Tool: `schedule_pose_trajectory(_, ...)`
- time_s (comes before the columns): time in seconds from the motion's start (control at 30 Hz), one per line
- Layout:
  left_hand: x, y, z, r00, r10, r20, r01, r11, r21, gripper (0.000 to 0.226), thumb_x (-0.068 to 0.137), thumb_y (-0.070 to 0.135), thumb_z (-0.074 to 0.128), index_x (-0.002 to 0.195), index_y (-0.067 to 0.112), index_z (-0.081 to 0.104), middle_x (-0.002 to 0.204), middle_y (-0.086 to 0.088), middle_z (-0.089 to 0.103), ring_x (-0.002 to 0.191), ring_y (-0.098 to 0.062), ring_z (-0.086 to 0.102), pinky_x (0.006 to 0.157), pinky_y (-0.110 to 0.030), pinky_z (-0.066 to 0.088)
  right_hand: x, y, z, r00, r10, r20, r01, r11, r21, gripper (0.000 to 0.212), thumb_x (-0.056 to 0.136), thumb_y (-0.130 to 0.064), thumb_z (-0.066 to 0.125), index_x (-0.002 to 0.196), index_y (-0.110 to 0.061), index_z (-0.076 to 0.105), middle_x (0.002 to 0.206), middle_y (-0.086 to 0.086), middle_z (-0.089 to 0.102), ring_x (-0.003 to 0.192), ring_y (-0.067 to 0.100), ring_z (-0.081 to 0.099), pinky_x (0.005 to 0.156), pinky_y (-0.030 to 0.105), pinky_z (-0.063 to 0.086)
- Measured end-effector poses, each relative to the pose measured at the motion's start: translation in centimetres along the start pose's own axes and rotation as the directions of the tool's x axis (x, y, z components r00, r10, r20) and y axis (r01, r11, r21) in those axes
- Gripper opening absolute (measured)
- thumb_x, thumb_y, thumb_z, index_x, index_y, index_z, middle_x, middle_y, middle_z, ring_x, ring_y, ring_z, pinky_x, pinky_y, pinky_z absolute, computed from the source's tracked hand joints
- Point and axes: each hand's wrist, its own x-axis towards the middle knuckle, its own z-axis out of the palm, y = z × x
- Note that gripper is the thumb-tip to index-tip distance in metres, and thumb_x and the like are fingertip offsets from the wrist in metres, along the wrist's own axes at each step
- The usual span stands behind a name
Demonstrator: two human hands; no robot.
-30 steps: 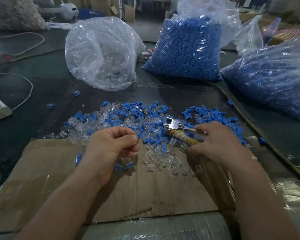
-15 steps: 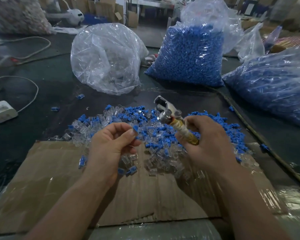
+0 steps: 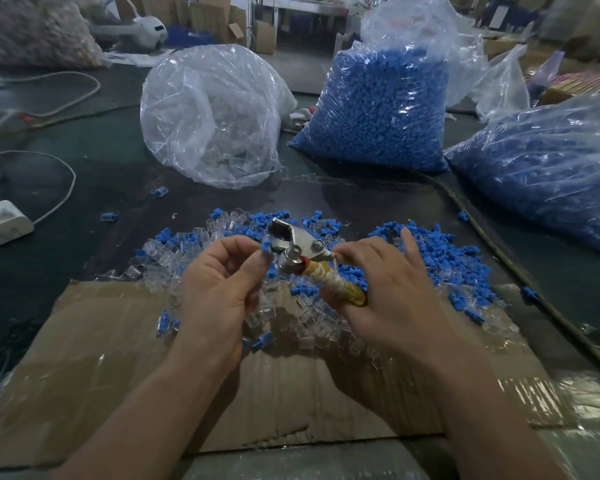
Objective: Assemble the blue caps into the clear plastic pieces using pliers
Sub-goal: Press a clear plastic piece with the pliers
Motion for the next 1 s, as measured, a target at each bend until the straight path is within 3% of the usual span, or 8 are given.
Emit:
schedule_pose_trajectory(0.27, -0.16, 0.07, 0.09, 0.999, 0.043, -0.001, -0.043, 0.999, 0.019, 0.009, 0.068, 0.014, 0.060, 0.076, 0.013, 0.056, 0.055, 0.007, 0.057, 0.040, -0.002, 0.038, 0.035, -0.012, 0.032, -0.01, -0.17, -0.31, 0.999, 0.012, 0.046, -0.012, 1.000, -0.003, 0.048, 0.083, -0.057, 0.048, 0.116, -0.023, 0.054, 0.107, -0.011, 0.053, 0.105, 0.009, 0.049, 0.114, 0.045, -0.007)
schedule_pose_trajectory(0.43, -0.27, 0.11, 0.08, 0.999, 0.043, 0.006, -0.043, 0.996, 0.083, 0.011, 0.068, 0.016, 0.060, 0.077, 0.012, 0.056, 0.056, 0.007, 0.057, 0.042, -0.002, 0.039, 0.037, -0.013, 0.033, -0.02, -0.07, -0.27, 0.997, 0.015, 0.070, -0.015, 1.000, -0.009, 0.052, 0.081, -0.062, 0.040, 0.113, -0.023, 0.053, 0.100, -0.011, 0.050, 0.099, 0.006, 0.048, 0.114, 0.039, -0.007)
schedule_pose_trajectory(0.5, -0.33, 0.07, 0.08, 0.999, 0.052, 0.002, -0.052, 0.992, 0.113, 0.013, 0.066, 0.019, 0.059, 0.077, 0.012, 0.056, 0.055, 0.007, 0.057, 0.042, -0.002, 0.039, 0.037, -0.014, 0.034, -0.03, 0.07, -0.10, 0.997, 0.011, 0.075, -0.013, 1.000, 0.025, 0.048, 0.082, -0.058, 0.046, 0.113, -0.022, 0.054, 0.093, -0.013, 0.046, 0.090, 0.003, 0.042, 0.114, 0.036, 0.004)
schedule_pose_trajectory(0.57, -0.42, 0.01, 0.16, 0.997, 0.071, -0.002, -0.070, 0.989, 0.131, 0.012, 0.067, 0.019, 0.059, 0.076, 0.013, 0.055, 0.055, 0.007, 0.057, 0.042, -0.002, 0.039, 0.037, -0.014, 0.034, -0.12, 0.09, 0.02, 0.996, 0.013, 0.086, -0.021, 0.996, 0.086, 0.043, 0.082, -0.053, 0.052, 0.113, -0.023, 0.053, 0.087, -0.014, 0.040, 0.084, 0.002, 0.036, 0.096, 0.029, 0.029)
schedule_pose_trajectory(0.6, -0.46, -0.02, 0.21, 0.997, 0.079, -0.004, -0.078, 0.987, 0.138, 0.011, 0.067, 0.020, 0.059, 0.076, 0.013, 0.055, 0.055, 0.007, 0.057, 0.042, -0.003, 0.039, 0.037, -0.015, 0.034, -0.17, 0.04, 0.00, 0.995, 0.017, 0.098, -0.027, 0.994, 0.103, 0.041, 0.082, -0.051, 0.055, 0.113, -0.025, 0.052, 0.086, -0.014, 0.039, 0.083, 0.003, 0.035, 0.081, 0.024, 0.032)
schedule_pose_trajectory(0.67, -0.54, -0.06, 0.29, 0.996, 0.091, -0.005, -0.089, 0.986, 0.138, 0.011, 0.068, 0.020, 0.059, 0.076, 0.014, 0.055, 0.056, 0.007, 0.058, 0.042, -0.002, 0.040, 0.037, -0.014, 0.034, -0.20, -0.11, -0.05, 0.991, 0.025, 0.131, -0.039, 0.993, 0.111, 0.038, 0.083, -0.047, 0.058, 0.114, -0.028, 0.050, 0.086, -0.015, 0.037, 0.084, 0.003, 0.037, 0.067, 0.019, 0.029)
schedule_pose_trajectory(0.83, -0.51, -0.09, 0.32, 0.995, 0.100, -0.015, -0.097, 0.985, 0.145, 0.012, 0.067, 0.020, 0.059, 0.075, 0.013, 0.054, 0.058, 0.005, 0.057, 0.041, -0.002, 0.040, 0.036, -0.014, 0.034, -0.02, -0.22, 0.05, 0.986, 0.028, 0.163, -0.052, 0.988, 0.143, 0.034, 0.083, -0.040, 0.062, 0.111, -0.025, 0.050, 0.088, -0.013, 0.041, 0.084, 0.004, 0.040, 0.072, 0.020, 0.030)
schedule_pose_trajectory(1.0, -0.59, -0.01, 0.17, 0.996, 0.086, -0.029, -0.082, 0.988, 0.132, 0.014, 0.066, 0.021, 0.059, 0.075, 0.013, 0.054, 0.059, 0.003, 0.057, 0.040, -0.003, 0.038, 0.035, -0.014, 0.034, 0.03, -0.31, 0.06, 0.989, 0.018, 0.145, -0.036, 0.992, 0.118, 0.033, 0.082, -0.043, 0.062, 0.107, -0.023, 0.052, 0.084, -0.013, 0.041, 0.077, 0.004, 0.038, 0.062, 0.011, 0.024)
